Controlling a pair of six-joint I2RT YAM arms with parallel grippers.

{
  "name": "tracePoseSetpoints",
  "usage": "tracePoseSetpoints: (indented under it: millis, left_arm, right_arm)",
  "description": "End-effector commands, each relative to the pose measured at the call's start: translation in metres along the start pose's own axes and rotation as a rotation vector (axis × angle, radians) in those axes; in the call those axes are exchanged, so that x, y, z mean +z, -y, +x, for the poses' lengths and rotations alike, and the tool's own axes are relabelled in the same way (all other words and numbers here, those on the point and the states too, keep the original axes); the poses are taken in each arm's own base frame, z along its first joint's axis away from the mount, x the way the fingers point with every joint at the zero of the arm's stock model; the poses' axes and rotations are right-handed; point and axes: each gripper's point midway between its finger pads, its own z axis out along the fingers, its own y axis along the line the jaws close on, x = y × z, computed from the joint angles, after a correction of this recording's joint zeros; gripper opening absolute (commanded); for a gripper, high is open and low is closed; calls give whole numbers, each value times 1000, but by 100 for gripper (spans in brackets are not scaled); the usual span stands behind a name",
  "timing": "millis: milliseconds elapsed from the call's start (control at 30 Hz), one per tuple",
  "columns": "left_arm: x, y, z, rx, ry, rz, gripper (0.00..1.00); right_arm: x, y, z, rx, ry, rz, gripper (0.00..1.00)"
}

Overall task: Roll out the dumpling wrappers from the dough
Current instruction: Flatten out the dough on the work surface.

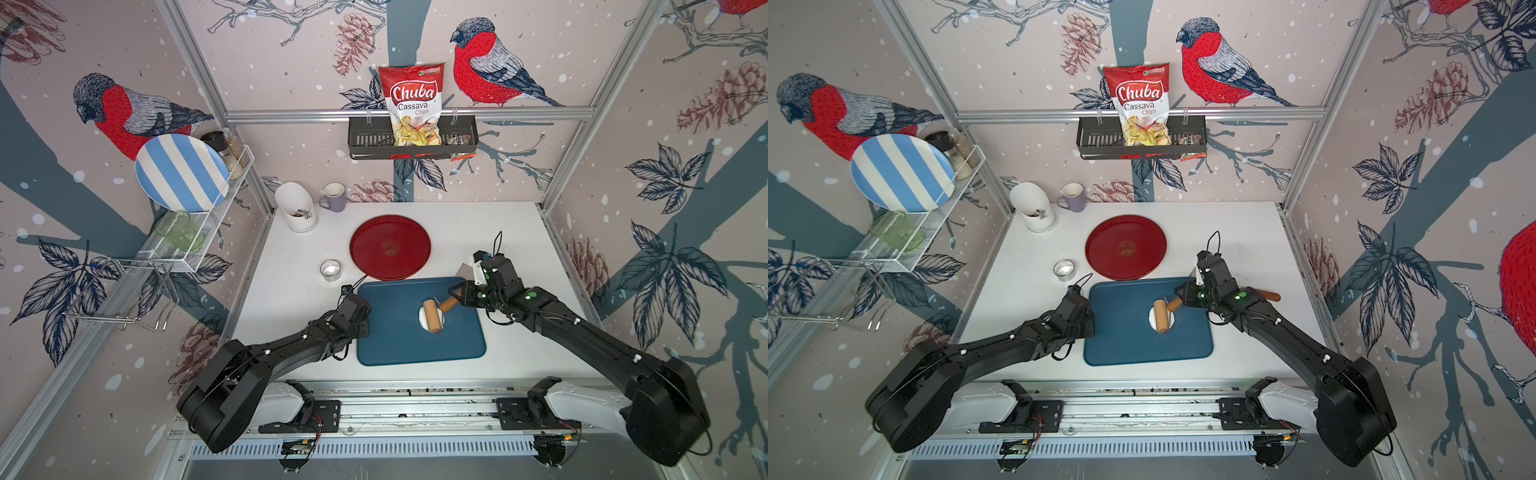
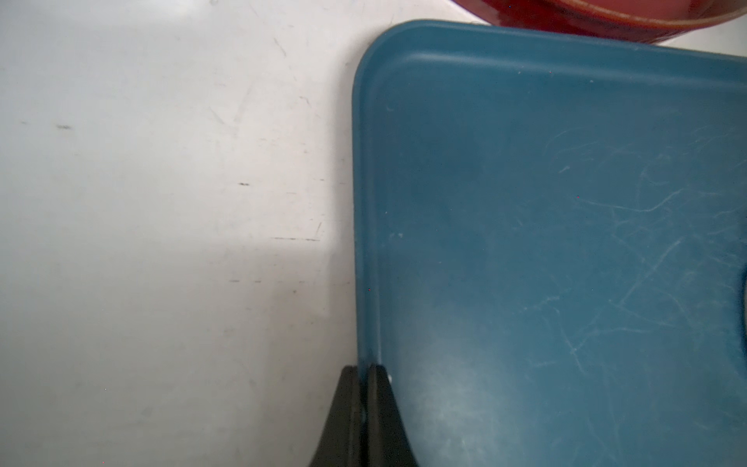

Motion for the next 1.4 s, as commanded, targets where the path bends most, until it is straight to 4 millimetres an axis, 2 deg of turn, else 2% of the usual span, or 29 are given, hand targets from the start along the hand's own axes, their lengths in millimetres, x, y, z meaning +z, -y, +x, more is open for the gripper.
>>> tracePoseSetpoints:
  millis: [0,200,267,800,1367]
  left_arm:
    - [0,1,17,19,-78,20,0]
    - [-1,-1,18,16,-75,17,0]
    - [-1,0,18,15,-73,17,0]
    - [0,1,18,21,-81,21,0]
    - [0,1,18,20,-80,21,0]
  right_arm:
    - [2,10,37,12,-152,32,0]
    - [-18,48,19,81,-93,102,0]
    - [-23,50,17,81,-84,105,0]
    - [5,30,43,98,-174,68,0]
    - [7,7,49,-12,-203,71,0]
